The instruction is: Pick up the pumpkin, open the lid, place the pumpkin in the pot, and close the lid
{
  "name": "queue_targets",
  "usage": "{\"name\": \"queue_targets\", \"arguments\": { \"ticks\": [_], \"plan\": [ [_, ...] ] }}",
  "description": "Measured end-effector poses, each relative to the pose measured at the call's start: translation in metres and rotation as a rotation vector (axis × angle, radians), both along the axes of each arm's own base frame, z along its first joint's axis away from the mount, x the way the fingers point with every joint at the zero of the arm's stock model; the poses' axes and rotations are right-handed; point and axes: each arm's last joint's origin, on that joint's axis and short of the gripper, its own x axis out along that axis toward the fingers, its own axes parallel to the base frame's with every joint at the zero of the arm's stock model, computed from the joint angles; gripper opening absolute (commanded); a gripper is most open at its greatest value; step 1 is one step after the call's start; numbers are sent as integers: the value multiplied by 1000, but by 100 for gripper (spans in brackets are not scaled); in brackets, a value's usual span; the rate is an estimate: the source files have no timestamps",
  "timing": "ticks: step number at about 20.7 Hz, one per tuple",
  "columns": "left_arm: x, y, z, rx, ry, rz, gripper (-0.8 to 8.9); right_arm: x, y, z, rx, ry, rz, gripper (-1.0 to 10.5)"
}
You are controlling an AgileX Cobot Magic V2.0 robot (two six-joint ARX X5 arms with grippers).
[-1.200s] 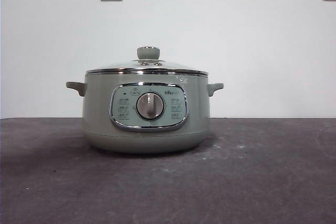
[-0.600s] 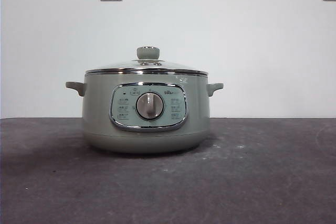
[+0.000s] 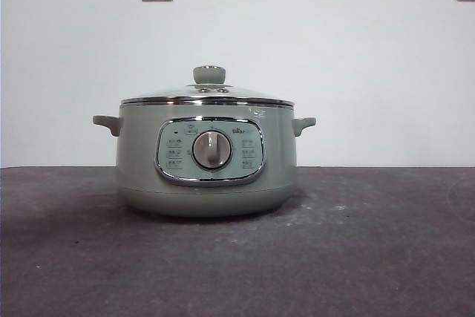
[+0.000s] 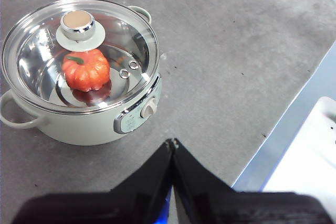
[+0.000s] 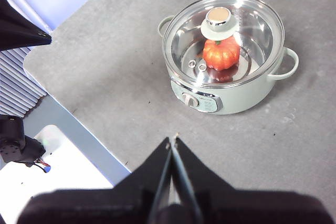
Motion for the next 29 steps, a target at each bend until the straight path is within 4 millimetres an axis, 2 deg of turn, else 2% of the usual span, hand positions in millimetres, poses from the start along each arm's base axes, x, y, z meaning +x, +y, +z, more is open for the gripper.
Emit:
{"name": "queue_targets", "arguments": {
  "ticks": [8,11,13,14,17,19,21,23,29],
  "plan": [
    [1,0,1,15,-24,10,-3,-2,-1,1,4,-5,0,-1],
    [3,16,18,-13,-255,167,-3,-3,-2,1,5,-7,0,-1],
    [-10,31,27,-68,-464,263,-3,-3,-2,1,6,-8,0,-1],
    [-16,37,24,-89,-557,303,-3,-3,-2,1,6,-9,0,-1],
    [-31,53,-6,-101,-810,510,-3,-3,-2,1,6,-9,0,-1],
    [-31,59,-45,-83,-870,640,-3,-4,-3,1,6,-9,0,-1],
    [-30,60,-94,-57,-819,662,-3,-4,-3,1,8,-11,0,-1],
    [-29,61,-126,-41,-766,667,-3,-5,-3,2,8,-12,0,-1],
    [-29,63,-193,-32,-667,696,-3,-5,-4,2,10,-14,0,-1]
  ]
}}
